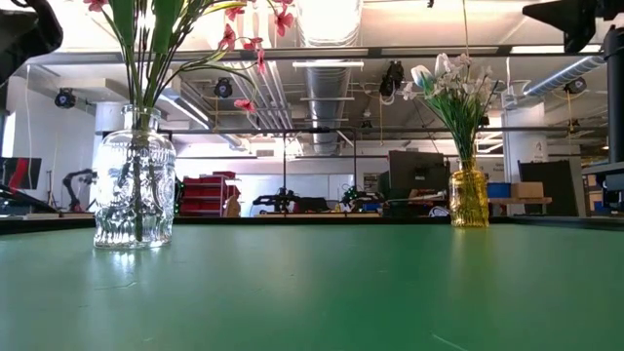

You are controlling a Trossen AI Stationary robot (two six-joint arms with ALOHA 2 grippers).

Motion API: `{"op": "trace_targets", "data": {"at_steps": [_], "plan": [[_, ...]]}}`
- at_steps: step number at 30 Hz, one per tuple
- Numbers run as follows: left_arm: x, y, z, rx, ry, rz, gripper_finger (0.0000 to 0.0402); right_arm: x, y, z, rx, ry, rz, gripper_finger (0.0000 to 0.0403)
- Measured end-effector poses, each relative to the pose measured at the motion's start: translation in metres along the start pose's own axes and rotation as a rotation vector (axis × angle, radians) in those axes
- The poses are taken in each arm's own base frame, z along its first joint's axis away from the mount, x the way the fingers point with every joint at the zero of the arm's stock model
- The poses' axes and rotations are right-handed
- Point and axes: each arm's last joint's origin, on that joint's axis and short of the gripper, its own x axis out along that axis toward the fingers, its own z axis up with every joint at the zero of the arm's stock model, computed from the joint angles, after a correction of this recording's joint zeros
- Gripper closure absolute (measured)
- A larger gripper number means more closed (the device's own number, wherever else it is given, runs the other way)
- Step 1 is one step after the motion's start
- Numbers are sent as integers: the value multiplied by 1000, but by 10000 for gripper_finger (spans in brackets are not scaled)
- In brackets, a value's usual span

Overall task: Sort flowers into vase by color
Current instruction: Return to Home Position

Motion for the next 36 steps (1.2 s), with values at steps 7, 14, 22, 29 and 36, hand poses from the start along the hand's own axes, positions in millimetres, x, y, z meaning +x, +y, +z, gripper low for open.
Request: {"op": "trace_targets", "data": {"at_steps": [7, 14, 22, 29, 36], "plan": [[13, 24, -34, -4, -48, -10, 377, 0, 0, -1, -20, -1, 1, 199], [22, 65, -55, -62, -123, 3, 399, 2, -1, -6, -23, 16, -2, 199], [34, 104, -65, -34, -178, -43, 401, 7, -2, -15, -19, 43, -6, 199], [40, 130, -80, -39, -165, -4, 401, 8, -2, -13, -29, 4, 0, 199], [36, 138, -83, 21, -220, 15, 402, 16, 0, -15, -56, -107, 80, 199]]}}
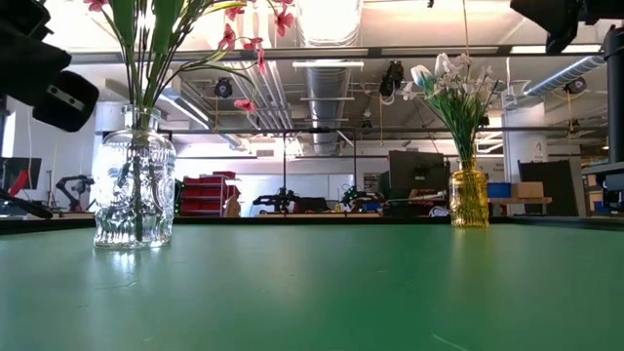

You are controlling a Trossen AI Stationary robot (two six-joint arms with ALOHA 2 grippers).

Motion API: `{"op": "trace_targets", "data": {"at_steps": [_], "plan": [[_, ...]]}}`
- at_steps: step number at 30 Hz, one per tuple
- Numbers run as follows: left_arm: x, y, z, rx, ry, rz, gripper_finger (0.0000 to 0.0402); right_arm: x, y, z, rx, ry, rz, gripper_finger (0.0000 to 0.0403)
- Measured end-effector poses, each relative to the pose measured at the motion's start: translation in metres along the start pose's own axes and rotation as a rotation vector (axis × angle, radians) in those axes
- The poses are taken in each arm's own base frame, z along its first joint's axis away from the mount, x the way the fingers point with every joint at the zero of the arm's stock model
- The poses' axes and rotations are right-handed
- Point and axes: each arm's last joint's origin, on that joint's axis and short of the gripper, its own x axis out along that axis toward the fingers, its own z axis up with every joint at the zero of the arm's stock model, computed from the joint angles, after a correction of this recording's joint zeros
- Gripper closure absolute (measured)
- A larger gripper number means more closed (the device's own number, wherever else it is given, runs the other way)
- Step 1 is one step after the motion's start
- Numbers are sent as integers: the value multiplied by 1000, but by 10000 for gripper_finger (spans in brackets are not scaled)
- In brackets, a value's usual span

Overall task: Sort flowers into vase by color
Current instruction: Return to Home Position

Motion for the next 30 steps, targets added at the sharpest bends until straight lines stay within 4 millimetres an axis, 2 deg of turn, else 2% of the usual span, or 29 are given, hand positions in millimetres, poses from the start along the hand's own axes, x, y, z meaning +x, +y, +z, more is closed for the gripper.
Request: {"op": "trace_targets", "data": {"at_steps": [6, 11, 16, 30], "plan": [[-4, 2, 2, 48, -35, -4, 402, 9, -2, -21, 11, -16, 26, 199], [-7, 6, 1, 70, -37, 72, 402, 19, 0, -51, 5, -107, 218, 199], [-9, 10, 5, 97, -85, 155, 402, 22, -3, -83, 34, -164, 262, 200], [-14, 21, 10, 201, -130, 318, 401, 27, 0, -100, -11, -16, 313, 199]]}}
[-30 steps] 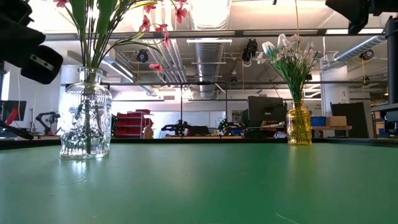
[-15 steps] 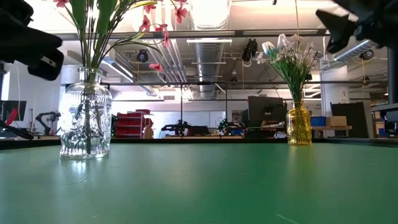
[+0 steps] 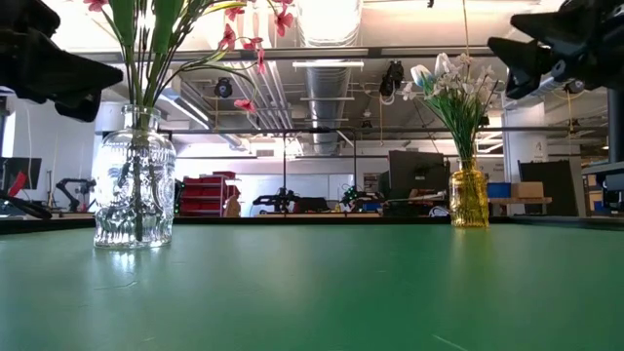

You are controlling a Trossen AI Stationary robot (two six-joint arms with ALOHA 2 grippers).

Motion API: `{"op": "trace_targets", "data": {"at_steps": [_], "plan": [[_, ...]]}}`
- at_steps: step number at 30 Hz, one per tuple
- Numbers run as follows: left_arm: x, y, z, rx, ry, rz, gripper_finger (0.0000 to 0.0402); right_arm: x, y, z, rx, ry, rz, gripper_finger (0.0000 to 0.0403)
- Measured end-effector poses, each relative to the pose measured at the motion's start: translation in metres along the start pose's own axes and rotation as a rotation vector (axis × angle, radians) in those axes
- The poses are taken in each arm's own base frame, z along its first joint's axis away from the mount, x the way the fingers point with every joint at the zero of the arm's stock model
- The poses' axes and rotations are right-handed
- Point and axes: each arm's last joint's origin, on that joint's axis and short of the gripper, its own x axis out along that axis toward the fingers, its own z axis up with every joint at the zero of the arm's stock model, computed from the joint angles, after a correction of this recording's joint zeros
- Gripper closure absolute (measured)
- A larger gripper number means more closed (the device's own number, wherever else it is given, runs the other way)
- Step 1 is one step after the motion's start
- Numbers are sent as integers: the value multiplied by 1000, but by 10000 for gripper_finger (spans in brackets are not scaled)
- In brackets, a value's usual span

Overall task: Sort flowers into vase by color
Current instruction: Return to Home Position

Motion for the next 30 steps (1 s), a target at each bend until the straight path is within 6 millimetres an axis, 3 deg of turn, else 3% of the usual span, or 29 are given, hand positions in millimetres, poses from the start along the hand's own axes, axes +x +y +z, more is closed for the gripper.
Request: {"op": "trace_targets", "data": {"at_steps": [15, 23, 30], "plan": [[-1, 4, 2, 159, -14, 29, 401, 2, -1, -3, -57, 28, 8, 199], [-2, 8, 0, 184, 2, 178, 401, 2, -1, -3, -38, 29, 6, 199], [-1, 7, -1, 197, 14, 182, 401, 2, -1, -3, -30, 29, 5, 199]]}}
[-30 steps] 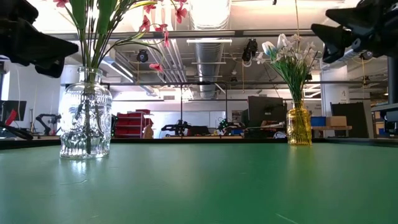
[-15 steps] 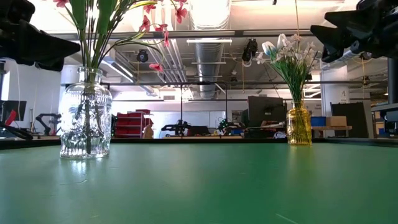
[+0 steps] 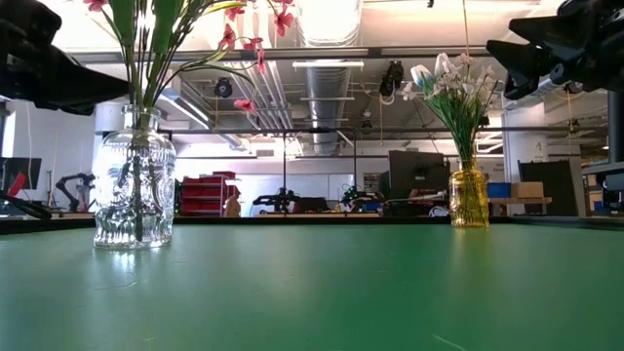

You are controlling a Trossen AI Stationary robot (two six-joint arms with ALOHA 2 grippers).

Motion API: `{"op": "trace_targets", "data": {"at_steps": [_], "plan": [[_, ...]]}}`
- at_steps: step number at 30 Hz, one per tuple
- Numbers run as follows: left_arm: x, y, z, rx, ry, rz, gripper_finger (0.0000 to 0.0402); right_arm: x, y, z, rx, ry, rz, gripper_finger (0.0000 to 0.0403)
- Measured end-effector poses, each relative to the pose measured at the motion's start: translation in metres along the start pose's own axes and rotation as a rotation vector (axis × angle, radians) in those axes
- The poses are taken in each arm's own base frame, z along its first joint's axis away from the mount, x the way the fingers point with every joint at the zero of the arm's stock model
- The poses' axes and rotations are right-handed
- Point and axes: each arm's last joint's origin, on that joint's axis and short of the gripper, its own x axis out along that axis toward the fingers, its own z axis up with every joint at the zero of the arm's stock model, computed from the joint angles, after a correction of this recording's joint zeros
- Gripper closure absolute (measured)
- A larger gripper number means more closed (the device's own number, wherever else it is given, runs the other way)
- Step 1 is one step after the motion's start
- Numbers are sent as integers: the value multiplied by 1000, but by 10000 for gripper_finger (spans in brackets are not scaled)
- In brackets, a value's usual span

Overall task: Sort flowers into vase by color
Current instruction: Return to Home Position

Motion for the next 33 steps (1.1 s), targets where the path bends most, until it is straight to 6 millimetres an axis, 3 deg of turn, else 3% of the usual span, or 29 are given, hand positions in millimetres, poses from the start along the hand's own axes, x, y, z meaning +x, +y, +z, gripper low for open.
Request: {"op": "trace_targets", "data": {"at_steps": [33], "plan": [[1, -2, -2, -1, 21, -5, 402, 0, 0, 0, 0, 0, -1, 199]]}}
